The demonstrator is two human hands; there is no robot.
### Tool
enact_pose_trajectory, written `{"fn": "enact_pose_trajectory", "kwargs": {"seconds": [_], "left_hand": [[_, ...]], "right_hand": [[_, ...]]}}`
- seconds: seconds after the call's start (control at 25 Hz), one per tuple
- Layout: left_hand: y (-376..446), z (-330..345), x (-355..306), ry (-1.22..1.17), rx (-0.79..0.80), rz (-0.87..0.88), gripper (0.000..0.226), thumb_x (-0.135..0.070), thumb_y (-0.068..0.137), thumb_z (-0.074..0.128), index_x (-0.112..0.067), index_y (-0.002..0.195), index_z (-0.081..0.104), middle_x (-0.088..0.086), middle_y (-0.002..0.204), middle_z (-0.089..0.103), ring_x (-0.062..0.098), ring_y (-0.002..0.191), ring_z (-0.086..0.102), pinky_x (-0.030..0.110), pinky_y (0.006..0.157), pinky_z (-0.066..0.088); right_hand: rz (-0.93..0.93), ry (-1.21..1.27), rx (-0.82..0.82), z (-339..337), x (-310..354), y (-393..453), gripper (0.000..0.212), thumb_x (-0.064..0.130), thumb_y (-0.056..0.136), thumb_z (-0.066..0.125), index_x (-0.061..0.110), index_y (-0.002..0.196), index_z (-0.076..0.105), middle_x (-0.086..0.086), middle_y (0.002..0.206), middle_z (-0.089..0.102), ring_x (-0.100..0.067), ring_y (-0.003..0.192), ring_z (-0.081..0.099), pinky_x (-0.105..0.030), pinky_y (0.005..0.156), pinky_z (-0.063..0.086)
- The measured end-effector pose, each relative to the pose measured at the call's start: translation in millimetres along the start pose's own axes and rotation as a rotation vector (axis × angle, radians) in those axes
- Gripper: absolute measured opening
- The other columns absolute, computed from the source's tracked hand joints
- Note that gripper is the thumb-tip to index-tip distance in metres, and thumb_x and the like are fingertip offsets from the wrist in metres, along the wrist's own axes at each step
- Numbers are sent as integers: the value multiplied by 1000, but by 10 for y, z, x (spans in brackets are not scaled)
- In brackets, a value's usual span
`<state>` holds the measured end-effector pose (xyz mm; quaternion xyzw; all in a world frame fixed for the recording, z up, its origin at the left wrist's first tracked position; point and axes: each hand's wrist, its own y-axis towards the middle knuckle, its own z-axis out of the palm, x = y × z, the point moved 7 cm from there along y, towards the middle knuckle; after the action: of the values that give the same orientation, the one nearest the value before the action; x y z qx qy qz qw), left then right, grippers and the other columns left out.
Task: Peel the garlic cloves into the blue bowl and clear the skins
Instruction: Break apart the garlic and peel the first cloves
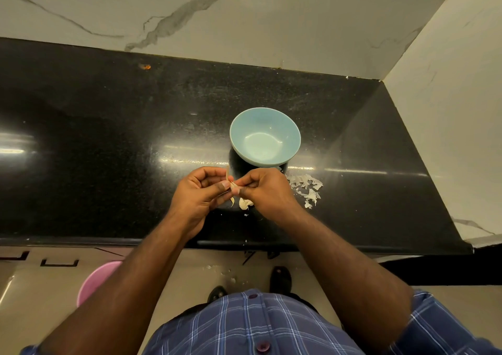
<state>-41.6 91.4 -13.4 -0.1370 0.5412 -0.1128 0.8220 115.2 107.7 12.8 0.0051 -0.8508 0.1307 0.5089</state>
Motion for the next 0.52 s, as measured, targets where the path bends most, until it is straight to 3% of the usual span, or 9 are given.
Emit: {"fn": "enact_pose_trajectory", "kwargs": {"seconds": [0.08, 0.28, 0.52], "left_hand": [[1, 5, 4, 2, 3, 16, 23, 8, 89, 67, -5, 108, 67, 14, 97, 76, 26, 92, 76, 35, 81, 64], [-8, 9, 39, 31, 8, 33, 22, 6, 91, 66, -6, 110, 66, 12, 97, 76, 24, 93, 76, 30, 76, 63], [-19, 47, 75, 2, -14, 29, 23, 6, 91, 65, -3, 113, 65, 14, 99, 75, 23, 91, 75, 28, 74, 63]], "right_hand": [[26, 106, -17, -9, -37, 4, 9, 19, 83, 83, 13, 89, 78, 0, 81, 77, -15, 81, 74, -37, 82, 62], [105, 295, 1, 17, -114, -17, 4, 10, 88, 77, 12, 84, 75, -8, 79, 74, -16, 74, 67, -30, 74, 57], [138, 284, -37, 64, -176, -21, 8, 13, 96, 67, 13, 90, 72, -4, 77, 70, -13, 70, 61, -31, 73, 55]]}}
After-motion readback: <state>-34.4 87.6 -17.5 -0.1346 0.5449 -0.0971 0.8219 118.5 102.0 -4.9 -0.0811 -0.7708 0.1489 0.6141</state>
